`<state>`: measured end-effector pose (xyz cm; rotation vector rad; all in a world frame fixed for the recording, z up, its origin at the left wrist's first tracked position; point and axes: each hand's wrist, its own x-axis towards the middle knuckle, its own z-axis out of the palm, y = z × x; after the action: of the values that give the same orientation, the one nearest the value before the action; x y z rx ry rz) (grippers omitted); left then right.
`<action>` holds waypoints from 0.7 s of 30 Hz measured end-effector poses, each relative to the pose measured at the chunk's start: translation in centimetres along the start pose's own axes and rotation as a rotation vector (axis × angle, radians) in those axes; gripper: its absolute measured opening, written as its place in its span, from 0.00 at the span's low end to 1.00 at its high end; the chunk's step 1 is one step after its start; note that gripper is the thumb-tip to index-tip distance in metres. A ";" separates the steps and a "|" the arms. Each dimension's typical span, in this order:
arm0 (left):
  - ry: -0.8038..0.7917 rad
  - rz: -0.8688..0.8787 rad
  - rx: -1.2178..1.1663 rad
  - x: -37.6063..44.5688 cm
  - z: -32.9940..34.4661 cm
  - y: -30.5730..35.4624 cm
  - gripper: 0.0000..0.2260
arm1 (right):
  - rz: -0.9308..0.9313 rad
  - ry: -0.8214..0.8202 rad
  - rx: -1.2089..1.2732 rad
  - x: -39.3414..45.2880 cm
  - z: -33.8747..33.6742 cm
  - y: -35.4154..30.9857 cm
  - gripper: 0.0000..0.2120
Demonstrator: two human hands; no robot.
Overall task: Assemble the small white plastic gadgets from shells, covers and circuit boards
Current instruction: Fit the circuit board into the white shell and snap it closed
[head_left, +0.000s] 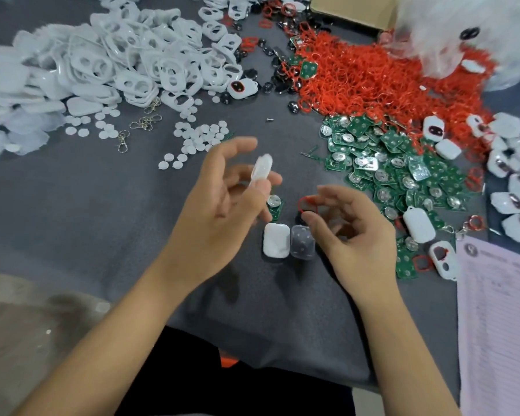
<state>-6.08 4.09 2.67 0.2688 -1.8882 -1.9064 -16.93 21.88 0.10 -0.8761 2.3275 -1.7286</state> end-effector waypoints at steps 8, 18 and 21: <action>-0.101 -0.307 -0.327 9.3 1.2 -1.2 0.20 | 0.028 0.073 0.258 5.1 1.9 -1.7 0.10; 0.013 -0.230 -0.143 12.2 0.4 -4.7 0.17 | 0.125 0.110 0.423 10.5 3.2 0.1 0.08; 0.045 -0.189 -0.109 11.8 0.6 -5.0 0.15 | 0.106 0.113 0.198 9.8 2.8 1.0 0.08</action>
<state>-17.63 -0.72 -0.20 0.4668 -1.7767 -2.0999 -24.24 14.76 0.57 -0.6256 2.1750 -1.9675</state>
